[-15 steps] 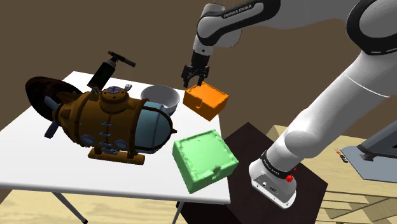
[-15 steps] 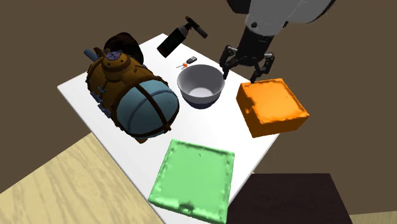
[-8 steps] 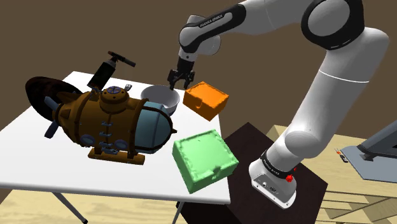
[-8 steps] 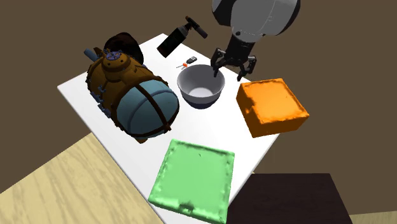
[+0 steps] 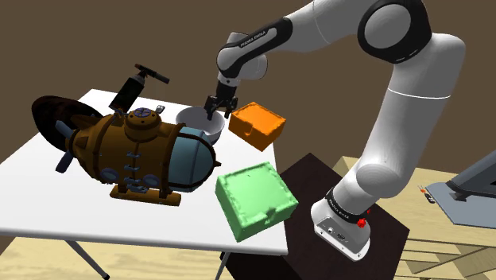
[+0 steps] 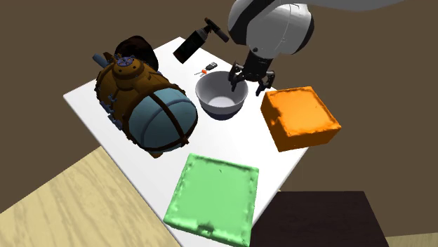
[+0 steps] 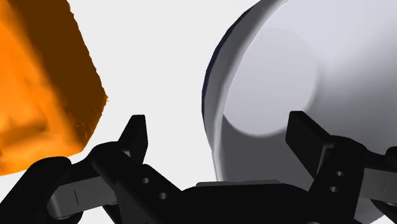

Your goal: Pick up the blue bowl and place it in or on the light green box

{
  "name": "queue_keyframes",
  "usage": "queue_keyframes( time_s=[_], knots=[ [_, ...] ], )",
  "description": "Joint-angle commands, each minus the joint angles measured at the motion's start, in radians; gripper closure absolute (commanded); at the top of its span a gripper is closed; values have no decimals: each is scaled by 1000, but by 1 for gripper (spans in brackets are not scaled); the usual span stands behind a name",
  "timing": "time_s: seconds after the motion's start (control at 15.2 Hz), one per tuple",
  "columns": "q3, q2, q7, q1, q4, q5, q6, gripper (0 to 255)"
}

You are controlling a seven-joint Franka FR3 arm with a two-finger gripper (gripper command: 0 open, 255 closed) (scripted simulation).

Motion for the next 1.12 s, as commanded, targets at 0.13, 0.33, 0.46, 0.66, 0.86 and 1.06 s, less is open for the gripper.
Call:
queue_keyframes(
  time_s=[0.13,0.33,0.46,0.66,0.86,1.06],
  knots=[
    [1,14,-2,2,-1,2,16,0],
    [1,14,-2,2,-1,2,16,0],
    [1,14,-1,2,-1,2,15,0],
    [1,14,-1,2,-1,2,15,255],
    [1,13,-2,2,-1,2,15,255],
    [1,14,-2,2,-1,2,16,255]
  ],
)
